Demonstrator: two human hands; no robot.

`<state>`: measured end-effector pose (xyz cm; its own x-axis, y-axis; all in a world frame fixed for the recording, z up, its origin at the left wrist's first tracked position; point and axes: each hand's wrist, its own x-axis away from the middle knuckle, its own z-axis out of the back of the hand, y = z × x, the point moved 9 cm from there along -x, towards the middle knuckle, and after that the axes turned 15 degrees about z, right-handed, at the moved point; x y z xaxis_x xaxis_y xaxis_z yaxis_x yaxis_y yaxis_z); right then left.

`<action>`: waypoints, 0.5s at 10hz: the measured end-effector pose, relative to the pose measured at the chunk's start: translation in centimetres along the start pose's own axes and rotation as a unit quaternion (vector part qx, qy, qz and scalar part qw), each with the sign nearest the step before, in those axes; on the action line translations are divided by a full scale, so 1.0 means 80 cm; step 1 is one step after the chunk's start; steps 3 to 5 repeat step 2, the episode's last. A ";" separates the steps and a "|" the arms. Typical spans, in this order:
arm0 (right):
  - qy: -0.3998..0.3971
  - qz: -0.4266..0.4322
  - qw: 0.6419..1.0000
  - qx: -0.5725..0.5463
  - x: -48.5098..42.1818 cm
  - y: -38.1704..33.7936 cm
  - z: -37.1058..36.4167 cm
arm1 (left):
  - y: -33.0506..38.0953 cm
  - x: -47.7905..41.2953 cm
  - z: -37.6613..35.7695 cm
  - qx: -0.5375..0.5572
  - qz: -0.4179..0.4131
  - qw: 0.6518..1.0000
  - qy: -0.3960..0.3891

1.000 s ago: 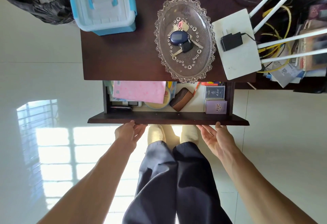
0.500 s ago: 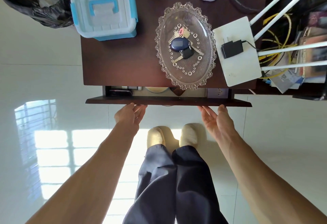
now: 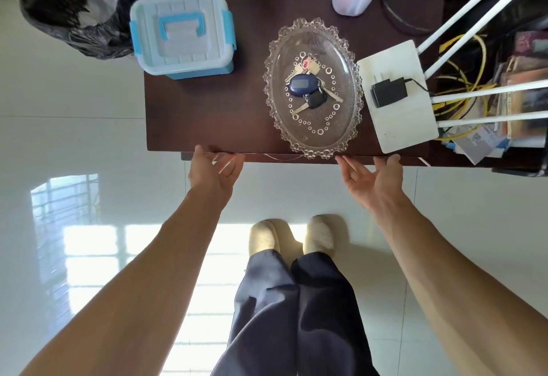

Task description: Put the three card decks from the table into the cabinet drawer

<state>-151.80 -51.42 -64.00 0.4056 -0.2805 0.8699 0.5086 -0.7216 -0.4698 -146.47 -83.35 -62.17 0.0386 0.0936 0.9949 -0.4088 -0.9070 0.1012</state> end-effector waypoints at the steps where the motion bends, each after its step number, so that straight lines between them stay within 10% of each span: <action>1: -0.014 0.008 0.999 0.032 0.019 -0.005 -0.004 | 0.001 0.006 -0.004 -0.027 0.007 0.999 -0.015; 5: -0.044 0.035 0.996 0.063 0.053 -0.019 0.010 | -0.005 0.018 0.007 -0.077 0.012 0.996 -0.052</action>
